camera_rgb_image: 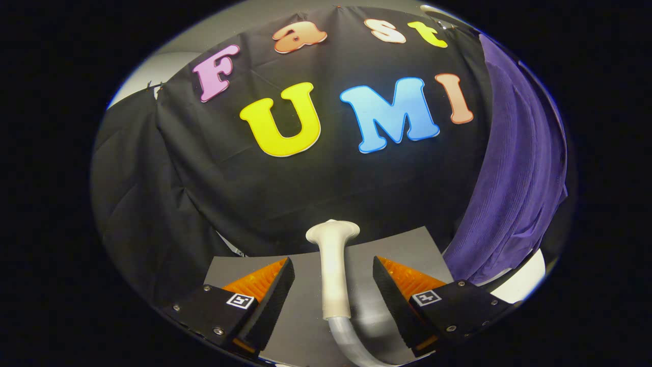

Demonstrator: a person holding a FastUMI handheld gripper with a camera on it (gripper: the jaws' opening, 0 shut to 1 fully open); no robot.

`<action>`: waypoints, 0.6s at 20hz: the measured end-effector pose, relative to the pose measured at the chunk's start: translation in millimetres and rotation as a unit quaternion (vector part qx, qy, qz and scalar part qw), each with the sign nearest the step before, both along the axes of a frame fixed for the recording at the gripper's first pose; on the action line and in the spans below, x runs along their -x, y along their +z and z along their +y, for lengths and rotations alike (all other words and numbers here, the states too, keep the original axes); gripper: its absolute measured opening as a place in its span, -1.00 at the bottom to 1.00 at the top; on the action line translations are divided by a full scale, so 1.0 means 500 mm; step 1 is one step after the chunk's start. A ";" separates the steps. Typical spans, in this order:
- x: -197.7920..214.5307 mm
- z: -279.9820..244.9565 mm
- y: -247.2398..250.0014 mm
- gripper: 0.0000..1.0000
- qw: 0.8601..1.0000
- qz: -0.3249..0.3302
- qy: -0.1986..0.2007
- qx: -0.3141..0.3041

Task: Iron the clothes twice with a garment steamer, once on the left side and once on the right side.

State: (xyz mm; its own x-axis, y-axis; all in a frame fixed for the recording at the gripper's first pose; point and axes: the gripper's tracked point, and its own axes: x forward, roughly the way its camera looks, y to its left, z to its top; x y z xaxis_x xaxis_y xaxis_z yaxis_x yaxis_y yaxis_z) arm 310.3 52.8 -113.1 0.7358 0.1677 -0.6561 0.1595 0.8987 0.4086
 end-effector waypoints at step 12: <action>-0.081 0.063 -0.163 0.84 0.992 0.125 -0.004 -0.031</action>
State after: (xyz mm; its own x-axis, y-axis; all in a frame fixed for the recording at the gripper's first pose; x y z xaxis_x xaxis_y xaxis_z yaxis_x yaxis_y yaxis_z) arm 350.5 84.4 -194.8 0.5524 0.2084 -0.8071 0.2706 0.8710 0.4101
